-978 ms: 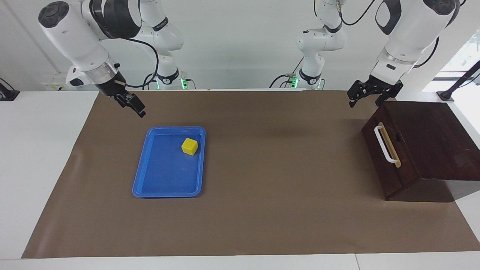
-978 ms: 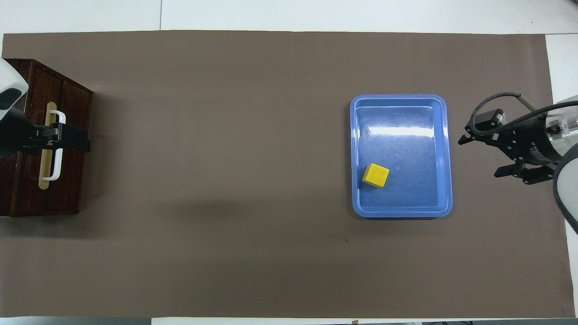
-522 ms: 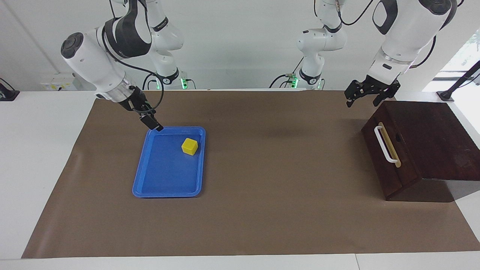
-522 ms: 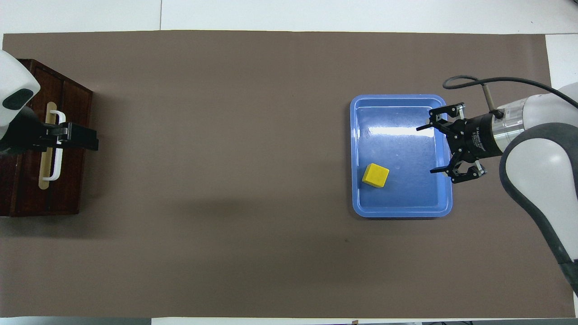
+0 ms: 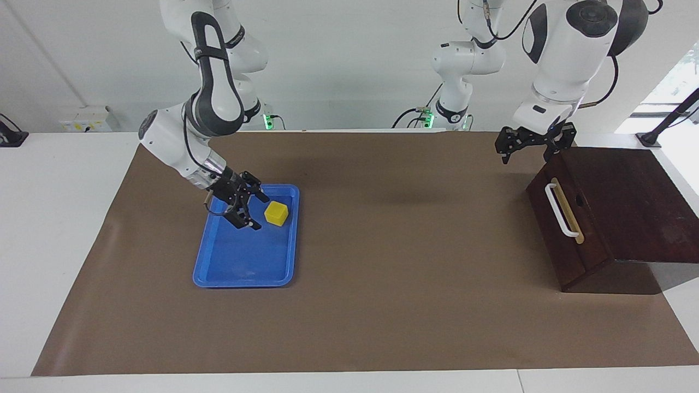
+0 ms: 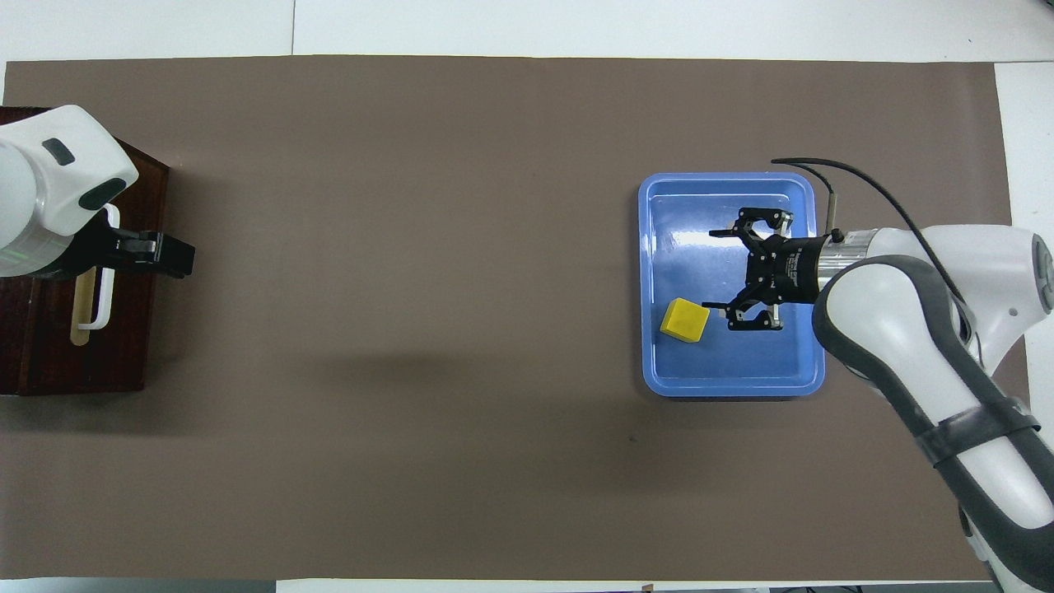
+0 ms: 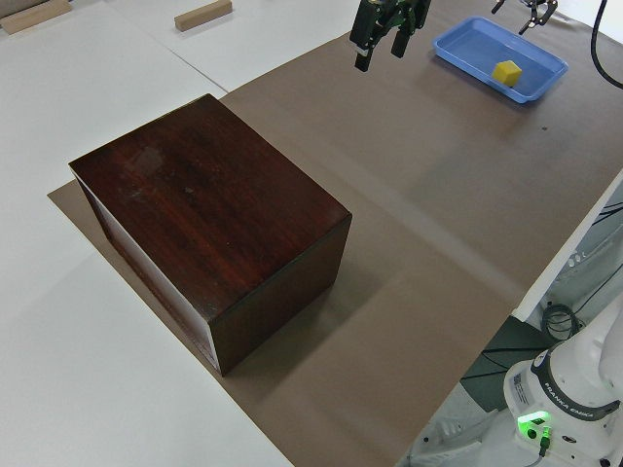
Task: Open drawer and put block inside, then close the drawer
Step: 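Reach the right gripper to the block while the left gripper reaches the drawer, then grip the block with the right gripper while the left gripper pulls the drawer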
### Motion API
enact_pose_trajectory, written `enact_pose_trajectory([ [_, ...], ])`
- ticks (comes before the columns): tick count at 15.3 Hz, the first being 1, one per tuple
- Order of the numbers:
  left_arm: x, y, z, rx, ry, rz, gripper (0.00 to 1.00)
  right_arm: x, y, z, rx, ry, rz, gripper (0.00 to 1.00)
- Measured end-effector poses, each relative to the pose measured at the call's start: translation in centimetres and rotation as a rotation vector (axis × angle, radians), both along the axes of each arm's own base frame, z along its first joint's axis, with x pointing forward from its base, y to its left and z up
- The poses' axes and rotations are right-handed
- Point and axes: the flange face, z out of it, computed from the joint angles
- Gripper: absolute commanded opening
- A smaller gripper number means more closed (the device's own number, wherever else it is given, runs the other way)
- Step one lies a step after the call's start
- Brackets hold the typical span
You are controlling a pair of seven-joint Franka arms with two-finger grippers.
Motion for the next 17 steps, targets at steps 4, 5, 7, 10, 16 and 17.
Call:
enact_pose_trajectory([
  [4, 1.2, -0.9, -2.9, 0.133, 0.026, -0.056, 1.00, -1.8, -0.5, -1.3, 0.044, 0.044, -0.046, 1.00],
  [5, 1.5, -1.2, -3.9, 0.168, 0.037, -0.074, 1.00, -2.4, -0.6, -1.6, 0.066, 0.050, -0.063, 1.00],
  [7, 2.0, -1.9, -5.9, 0.227, 0.057, -0.099, 1.00, -3.6, -0.7, -2.4, 0.095, 0.056, -0.079, 1.00],
  [10, 2.3, -1.9, -9.6, 0.275, 0.046, -0.096, 1.00, -5.3, -1.1, -3.5, 0.110, 0.052, -0.086, 1.00],
  [16, 2.7, 1.4, -14.1, 0.345, -0.005, -0.104, 1.00, -7.6, -2.1, -5.2, 0.110, 0.000, -0.108, 1.00],
  [17, 2.7, 2.0, -14.6, 0.342, -0.013, -0.106, 1.00, -7.7, -2.1, -5.2, 0.116, -0.003, -0.117, 1.00],
])
